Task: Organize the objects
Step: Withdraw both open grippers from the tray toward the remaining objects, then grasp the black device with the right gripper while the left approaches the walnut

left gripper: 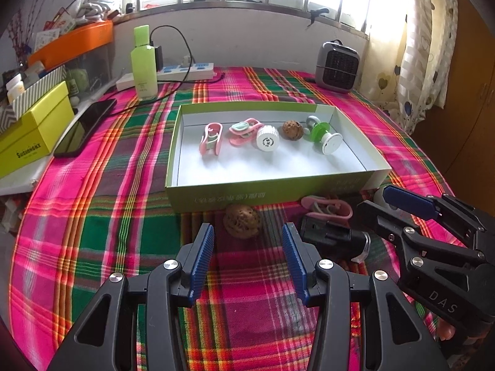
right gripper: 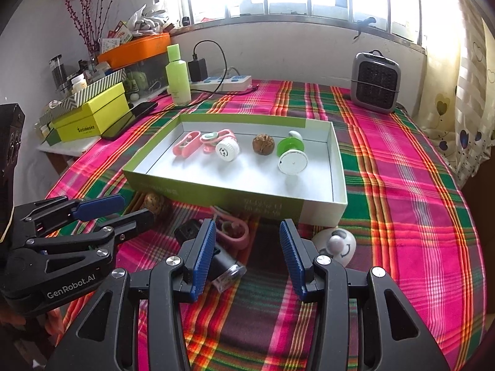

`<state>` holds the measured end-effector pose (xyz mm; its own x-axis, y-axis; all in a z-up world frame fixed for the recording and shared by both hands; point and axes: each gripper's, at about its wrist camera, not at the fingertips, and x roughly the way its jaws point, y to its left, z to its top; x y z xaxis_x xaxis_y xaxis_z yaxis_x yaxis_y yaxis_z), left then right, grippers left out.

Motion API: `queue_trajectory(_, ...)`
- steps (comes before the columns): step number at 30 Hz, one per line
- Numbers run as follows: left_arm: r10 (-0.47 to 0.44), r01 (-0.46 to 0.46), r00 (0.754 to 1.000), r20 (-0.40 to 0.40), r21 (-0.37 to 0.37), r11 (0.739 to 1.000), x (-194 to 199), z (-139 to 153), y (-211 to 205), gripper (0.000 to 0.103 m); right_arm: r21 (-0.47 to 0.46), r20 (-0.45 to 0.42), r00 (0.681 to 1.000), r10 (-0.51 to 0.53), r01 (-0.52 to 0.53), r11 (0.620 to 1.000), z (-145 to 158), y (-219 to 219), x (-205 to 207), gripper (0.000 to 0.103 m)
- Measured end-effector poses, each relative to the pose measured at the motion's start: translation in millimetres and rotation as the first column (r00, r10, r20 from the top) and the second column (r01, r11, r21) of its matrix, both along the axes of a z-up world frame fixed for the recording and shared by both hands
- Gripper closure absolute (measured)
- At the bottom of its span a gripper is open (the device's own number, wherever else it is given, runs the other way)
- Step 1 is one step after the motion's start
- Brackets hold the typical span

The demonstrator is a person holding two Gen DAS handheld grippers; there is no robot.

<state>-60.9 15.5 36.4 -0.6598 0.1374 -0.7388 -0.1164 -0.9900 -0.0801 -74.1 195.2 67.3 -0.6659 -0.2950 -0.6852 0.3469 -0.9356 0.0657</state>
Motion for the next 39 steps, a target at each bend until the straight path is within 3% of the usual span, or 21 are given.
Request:
queue_trajectory(17,-0.006,0.006,1.0,0.017,0.011,1.0,14.1,-12.6,-14.0,0.058,-0.018,0.039,0.999,0.029,-0.028,0.999,-12.4,-2.4,12.3,0.058)
queue_trajectory(32,0.023,-0.025,0.999,0.042,0.046,0.999,7.6,-19.3,-28.4,0.058,-0.059,0.126,0.977,0.172,-0.166,0.984,-23.5,-21.4,14.2,0.058)
queue_trajectory(39,0.027,-0.03,0.998,0.053,0.052,0.998,5.0,-21.7,-31.9,0.058,-0.016,0.125,0.975,0.181,-0.181,0.983,-25.9,-33.8,6.3,0.058)
